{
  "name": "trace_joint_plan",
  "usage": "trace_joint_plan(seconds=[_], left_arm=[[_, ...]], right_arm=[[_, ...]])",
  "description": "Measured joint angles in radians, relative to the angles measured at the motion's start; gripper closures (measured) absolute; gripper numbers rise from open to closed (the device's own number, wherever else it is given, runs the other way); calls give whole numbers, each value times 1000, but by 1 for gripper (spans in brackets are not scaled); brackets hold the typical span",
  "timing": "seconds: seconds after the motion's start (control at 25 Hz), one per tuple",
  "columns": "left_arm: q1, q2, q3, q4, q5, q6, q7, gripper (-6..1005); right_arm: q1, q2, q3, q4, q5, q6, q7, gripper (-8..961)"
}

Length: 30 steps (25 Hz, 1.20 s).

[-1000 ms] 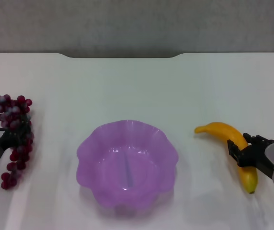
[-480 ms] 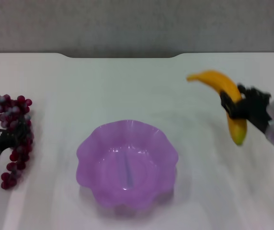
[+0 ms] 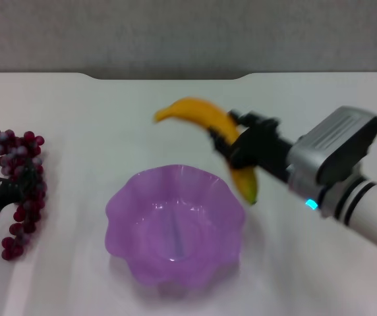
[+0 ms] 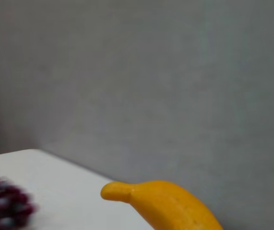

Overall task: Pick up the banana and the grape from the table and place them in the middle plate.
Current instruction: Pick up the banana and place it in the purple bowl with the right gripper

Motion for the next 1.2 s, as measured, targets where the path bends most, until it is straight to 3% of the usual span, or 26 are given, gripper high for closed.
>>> trace_joint_plan(seconds=[0.24,0.6,1.08,1.2], left_arm=[[-3,0,0,0,-1,0,0,102],[-7,0,2,0,1,0,0,102],[-8,0,2,0,7,0,0,102],[-8,0,2,0,7,0,0,102]], right_arm=[[12,4,-130,1,0,1,76,466],[0,6,-241,9,1,52,144,466],[8,7,-232,8,13,70,148,466],[8,7,-220,4,13,90,150,351]])
